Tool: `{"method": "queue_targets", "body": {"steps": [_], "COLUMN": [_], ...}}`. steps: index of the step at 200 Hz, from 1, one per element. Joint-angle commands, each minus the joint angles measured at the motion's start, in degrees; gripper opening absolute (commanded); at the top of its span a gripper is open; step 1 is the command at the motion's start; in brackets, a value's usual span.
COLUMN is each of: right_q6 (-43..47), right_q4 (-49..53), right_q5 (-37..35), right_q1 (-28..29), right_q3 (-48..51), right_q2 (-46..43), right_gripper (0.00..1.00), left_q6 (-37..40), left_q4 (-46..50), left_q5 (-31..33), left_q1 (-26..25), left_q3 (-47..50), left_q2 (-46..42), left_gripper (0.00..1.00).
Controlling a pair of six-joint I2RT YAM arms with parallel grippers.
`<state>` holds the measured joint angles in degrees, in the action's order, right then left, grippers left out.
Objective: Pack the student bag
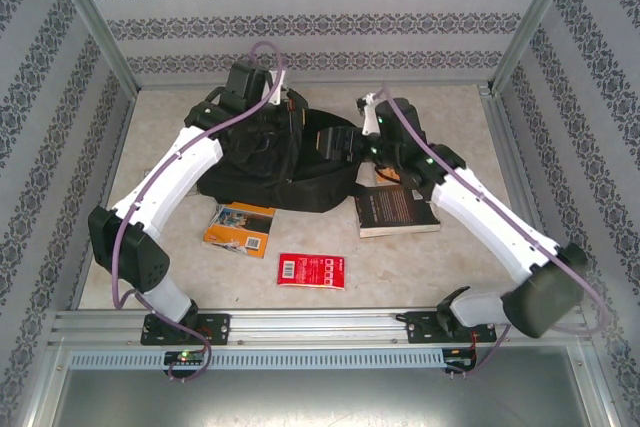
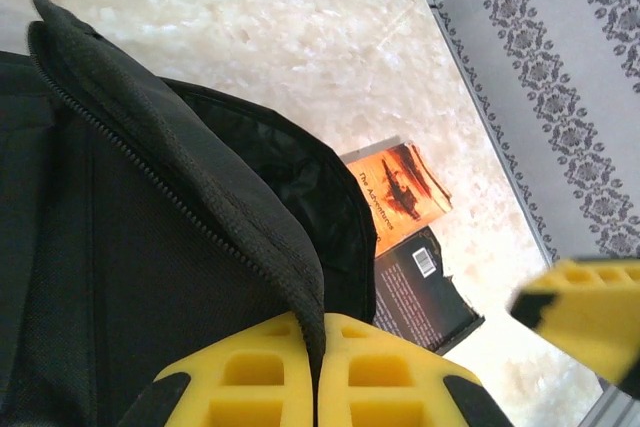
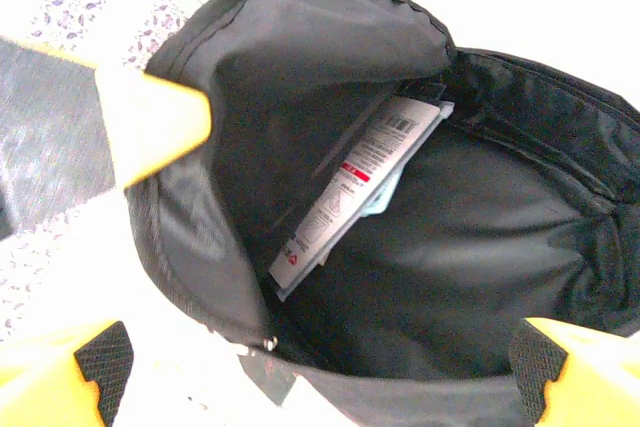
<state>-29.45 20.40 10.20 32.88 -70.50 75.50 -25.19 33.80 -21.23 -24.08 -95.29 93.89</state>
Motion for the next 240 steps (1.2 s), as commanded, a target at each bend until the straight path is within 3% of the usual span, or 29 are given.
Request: {"method": "queue_targets", "body": {"steps": [1,38,55,83,160,209,240], "right_q6": [4.5,6.4,7.1,7.9,10.0,7.9,-0.4], "right_q4": [4.3,5.9,9.1,13.3,21.9,24.2,19.1], "right_q5": [-6.2,-6.6,-9.9,-14.9,-16.9,-17.0,-9.6], "right_q1": [2.5,8.1,11.7,15.7,22.1,26.6,25.3], "right_q3": [5.7,13.6,14.4,14.5,10.8,8.9,12.3], "right_q2": [-5.2,-11.2,-11.3,-10.5,-1.9,6.2,6.2], "right_gripper": [0.98,0.97,0.97,0.97,0.98,0.98,0.98], "left_q6": [-2.7,-4.6,-4.8,-4.8,-4.7,-4.4,-4.3], "left_q4": [-2.9,-3.6,-2.8,-1.8,-2.3,-2.1,-2.3], "left_q5": [-2.2,-4.2,-4.8,-5.1,-5.7,-6.1,-6.9], "left_q1": [2.0,2.5,2.6,3.2,4.9,6.1,6.1], "left_q3": [-1.5,-1.6,-2.9,-4.0,-0.4,0.3,2.5], "left_q2": [0.7,2.2,3.2,3.6,0.8,1.2,1.0], "left_gripper": [0.00,0.00,0.00,0.00,0.00,0.00,0.00]}}
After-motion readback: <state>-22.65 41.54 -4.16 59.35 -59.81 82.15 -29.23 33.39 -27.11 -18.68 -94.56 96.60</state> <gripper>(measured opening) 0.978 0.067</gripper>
